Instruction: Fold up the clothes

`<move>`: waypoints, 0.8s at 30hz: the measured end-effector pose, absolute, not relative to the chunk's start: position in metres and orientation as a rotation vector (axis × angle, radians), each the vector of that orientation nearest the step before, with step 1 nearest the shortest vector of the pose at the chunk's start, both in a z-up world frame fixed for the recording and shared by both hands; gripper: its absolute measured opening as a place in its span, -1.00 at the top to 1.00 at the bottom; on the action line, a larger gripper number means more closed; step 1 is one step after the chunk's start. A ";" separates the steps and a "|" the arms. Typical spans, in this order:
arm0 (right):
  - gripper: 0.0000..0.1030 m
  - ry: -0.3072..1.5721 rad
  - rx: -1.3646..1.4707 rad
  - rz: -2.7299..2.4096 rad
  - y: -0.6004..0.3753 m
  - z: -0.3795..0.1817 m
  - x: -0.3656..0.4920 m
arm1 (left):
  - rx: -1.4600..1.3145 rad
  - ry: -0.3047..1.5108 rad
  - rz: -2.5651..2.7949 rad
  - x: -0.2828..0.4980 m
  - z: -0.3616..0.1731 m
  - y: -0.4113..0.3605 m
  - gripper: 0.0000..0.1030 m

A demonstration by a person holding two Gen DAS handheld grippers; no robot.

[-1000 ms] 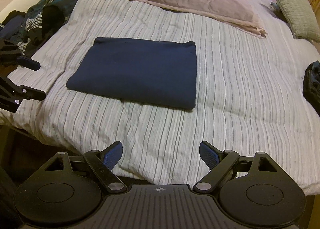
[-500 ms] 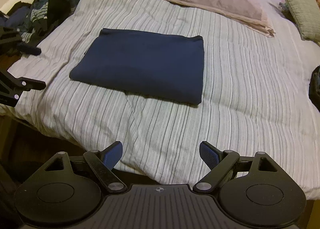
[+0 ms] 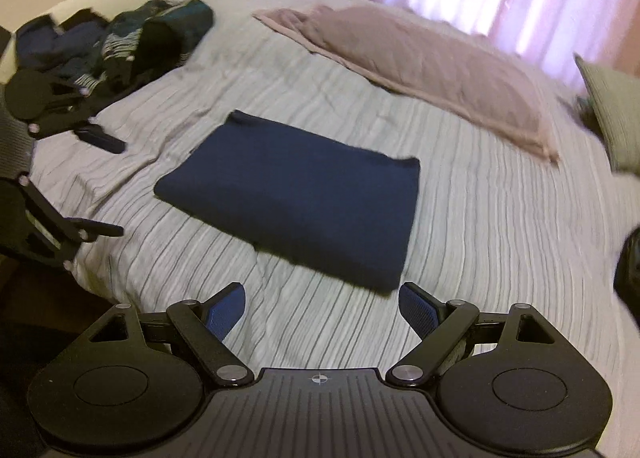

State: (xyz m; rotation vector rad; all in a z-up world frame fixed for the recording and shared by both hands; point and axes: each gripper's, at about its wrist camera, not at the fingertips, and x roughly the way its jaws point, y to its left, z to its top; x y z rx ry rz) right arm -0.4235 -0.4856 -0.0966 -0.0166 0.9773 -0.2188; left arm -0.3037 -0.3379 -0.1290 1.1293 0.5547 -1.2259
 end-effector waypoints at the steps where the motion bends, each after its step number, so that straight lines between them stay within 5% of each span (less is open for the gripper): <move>1: -0.68 0.976 -0.038 -0.209 -0.485 -0.099 -0.421 | 1.150 0.536 -1.233 -0.307 -0.134 -0.339 -0.31; 15: -0.68 1.074 -0.064 -0.304 -0.528 -0.132 -0.362 | 1.296 0.354 -1.343 -0.286 -0.238 -0.411 -0.12; 24: -0.68 1.158 -0.069 -0.270 -0.547 -0.162 -0.344 | 1.503 0.070 -1.370 -0.284 -0.287 -0.422 -0.06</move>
